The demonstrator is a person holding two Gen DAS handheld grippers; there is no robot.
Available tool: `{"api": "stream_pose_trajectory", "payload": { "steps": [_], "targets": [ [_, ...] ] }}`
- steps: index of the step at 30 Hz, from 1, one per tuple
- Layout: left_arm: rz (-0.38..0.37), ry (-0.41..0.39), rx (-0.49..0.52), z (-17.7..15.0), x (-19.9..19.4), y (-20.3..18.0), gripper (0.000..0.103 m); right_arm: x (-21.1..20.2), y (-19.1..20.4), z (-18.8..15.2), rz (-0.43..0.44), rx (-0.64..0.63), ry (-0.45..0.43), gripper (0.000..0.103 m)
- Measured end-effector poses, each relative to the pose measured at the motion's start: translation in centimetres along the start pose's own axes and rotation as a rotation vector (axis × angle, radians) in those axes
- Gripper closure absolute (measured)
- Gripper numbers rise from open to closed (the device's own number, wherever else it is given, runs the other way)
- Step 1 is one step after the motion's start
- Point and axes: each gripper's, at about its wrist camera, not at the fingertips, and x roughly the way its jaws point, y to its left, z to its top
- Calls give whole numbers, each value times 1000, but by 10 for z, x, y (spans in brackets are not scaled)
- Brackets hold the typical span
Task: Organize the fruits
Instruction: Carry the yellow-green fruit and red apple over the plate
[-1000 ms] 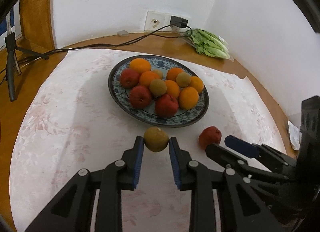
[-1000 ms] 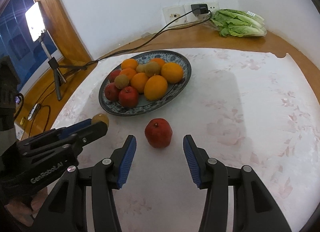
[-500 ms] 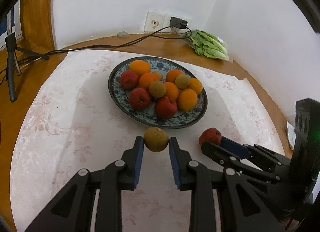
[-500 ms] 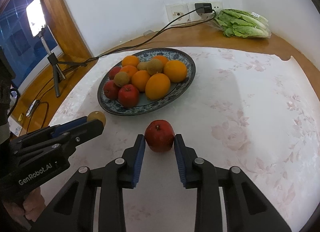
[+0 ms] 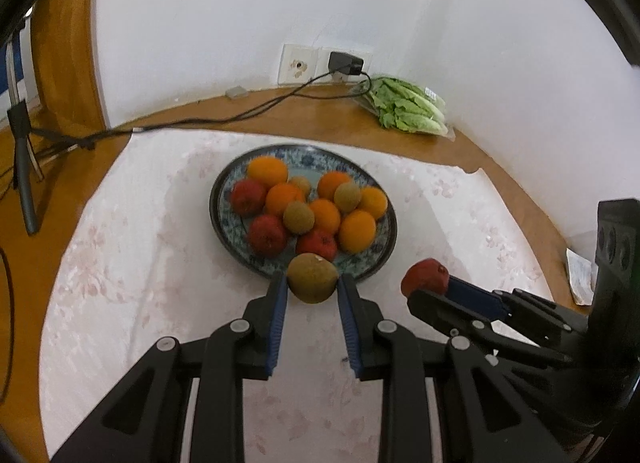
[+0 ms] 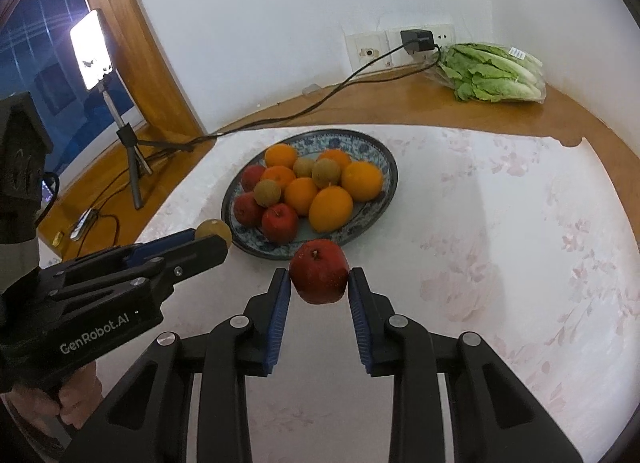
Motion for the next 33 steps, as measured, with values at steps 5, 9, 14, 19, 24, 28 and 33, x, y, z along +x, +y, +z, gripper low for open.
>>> {"api": "stream_pose_trajectory", "payload": {
  "steps": [5,9,14,19,24,28,33],
  "targets": [
    [6,-30,16,18,-1,-1,76,-4,-2,15,-1,-26,-10,72],
    [6,-41,2,31,4,1,76,0,-5,28,-2,-31,-12,72],
    [21,-50,15,44,17,-4,76,8,-8,45,-15,-44,-26,72],
    [21,-47,28,56,35,-12,76,23,-11,62,-27,-52,-31,72],
    [20,-39,16,63,50,-12,76,41,-18,76,-52,-51,-29,72],
    [21,-39,8,65,58,-9,76,53,-25,86,-65,-46,-30,72],
    [23,-25,-16,65,69,-1,76,67,-33,93,-72,-35,-22,72]
  ]
}}
